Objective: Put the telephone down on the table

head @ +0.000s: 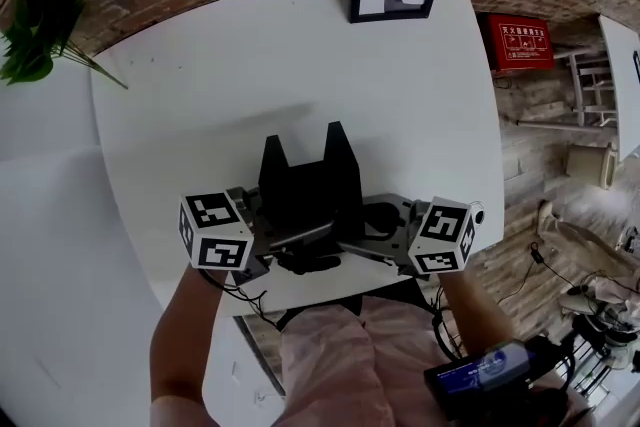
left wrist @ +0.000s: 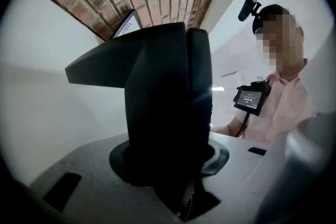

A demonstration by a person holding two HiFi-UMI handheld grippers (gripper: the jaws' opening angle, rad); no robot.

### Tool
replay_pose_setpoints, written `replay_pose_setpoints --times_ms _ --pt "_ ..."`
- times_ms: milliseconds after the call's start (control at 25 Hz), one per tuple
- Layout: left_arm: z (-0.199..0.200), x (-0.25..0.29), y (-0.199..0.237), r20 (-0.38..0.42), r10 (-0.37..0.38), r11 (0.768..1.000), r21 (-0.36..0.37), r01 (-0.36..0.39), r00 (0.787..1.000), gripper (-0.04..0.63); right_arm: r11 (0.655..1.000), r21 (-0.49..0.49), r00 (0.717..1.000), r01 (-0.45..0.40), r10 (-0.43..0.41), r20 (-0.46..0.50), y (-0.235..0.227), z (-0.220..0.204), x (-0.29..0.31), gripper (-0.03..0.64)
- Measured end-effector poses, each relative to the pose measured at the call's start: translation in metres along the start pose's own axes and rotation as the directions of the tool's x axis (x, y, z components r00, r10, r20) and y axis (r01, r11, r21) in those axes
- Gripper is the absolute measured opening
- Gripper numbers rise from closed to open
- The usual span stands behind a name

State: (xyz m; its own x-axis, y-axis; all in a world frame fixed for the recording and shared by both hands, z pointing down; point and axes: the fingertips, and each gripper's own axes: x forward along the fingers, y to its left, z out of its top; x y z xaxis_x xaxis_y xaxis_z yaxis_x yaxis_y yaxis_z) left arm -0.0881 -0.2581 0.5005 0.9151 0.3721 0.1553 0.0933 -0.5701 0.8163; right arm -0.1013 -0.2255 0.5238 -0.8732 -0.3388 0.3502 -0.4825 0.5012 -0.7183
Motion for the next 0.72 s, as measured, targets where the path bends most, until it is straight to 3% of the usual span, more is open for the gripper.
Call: replay_pose_setpoints --times_ms 720 --pt "-0.003 0.003 0.013 0.037 -0.066 0.992 -0.103 0.069 0.997 0.166 0.998 0.052 0.999 0.032 -0.031 -0.029 -0.008 -0.005 -0.001 0.202"
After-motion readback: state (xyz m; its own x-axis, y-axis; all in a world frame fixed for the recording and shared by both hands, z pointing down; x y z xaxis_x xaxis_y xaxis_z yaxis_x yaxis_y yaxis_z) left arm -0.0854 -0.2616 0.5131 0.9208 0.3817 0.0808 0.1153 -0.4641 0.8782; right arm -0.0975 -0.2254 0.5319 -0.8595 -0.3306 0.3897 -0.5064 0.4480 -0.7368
